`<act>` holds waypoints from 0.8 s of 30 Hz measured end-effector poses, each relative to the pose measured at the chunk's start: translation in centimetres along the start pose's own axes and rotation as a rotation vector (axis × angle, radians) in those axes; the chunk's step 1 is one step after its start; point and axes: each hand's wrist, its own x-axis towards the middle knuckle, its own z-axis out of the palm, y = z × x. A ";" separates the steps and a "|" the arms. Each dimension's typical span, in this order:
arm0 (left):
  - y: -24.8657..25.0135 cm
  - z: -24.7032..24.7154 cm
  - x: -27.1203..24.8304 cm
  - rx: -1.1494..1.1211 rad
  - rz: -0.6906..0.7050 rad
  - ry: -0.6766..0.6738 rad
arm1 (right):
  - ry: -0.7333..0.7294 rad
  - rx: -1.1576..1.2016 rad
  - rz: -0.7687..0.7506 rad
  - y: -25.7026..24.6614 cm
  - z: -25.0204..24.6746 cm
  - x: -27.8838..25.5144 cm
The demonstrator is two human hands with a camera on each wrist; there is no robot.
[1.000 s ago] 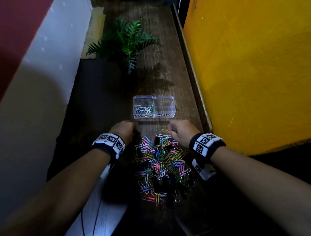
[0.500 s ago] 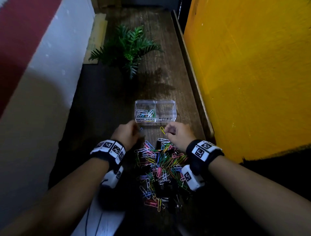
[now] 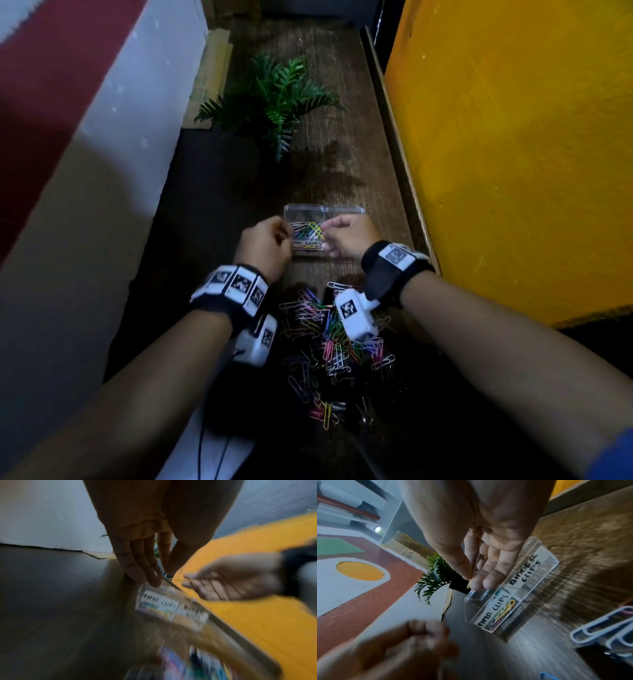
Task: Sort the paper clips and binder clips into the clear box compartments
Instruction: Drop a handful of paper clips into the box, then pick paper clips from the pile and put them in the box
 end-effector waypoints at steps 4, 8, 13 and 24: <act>-3.7 0.1 -5.3 0.111 0.085 -0.181 | -0.048 -0.003 0.008 -1.6 0.9 0.8; -5.7 1.1 -11.1 0.209 0.252 -0.321 | -0.035 -0.316 -0.179 0.0 -0.8 -2.3; -7.1 2.8 -17.3 0.204 0.350 -0.384 | -0.085 -0.687 -0.235 6.0 -4.2 -11.6; -4.5 6.3 -19.9 0.417 0.125 -0.634 | -0.361 -0.958 -0.291 15.2 -1.2 -22.8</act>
